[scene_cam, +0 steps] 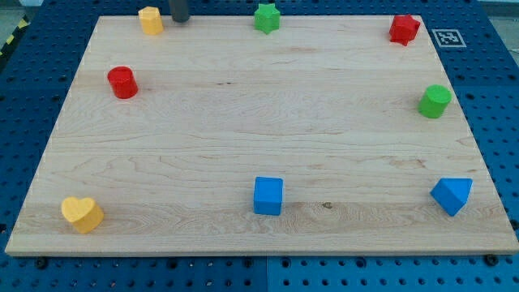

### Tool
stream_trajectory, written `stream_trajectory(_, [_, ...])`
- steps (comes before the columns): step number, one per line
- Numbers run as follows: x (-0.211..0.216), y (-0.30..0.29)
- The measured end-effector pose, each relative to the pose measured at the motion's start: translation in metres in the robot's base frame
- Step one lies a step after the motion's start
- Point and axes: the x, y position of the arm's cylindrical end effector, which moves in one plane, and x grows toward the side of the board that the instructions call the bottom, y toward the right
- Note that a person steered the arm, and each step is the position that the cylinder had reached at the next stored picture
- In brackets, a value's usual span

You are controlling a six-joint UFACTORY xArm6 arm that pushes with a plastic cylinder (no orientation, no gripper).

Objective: Move the yellow hexagon to the top left side of the board

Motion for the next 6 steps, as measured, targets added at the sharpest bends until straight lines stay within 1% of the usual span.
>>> stream_trajectory(2, [-0.001, -0.047])
stream_trajectory(3, [-0.001, -0.034])
stream_trajectory(4, [-0.001, 0.005])
stream_trajectory(5, [0.013, 0.04])
stream_trajectory(6, [0.064, 0.076])
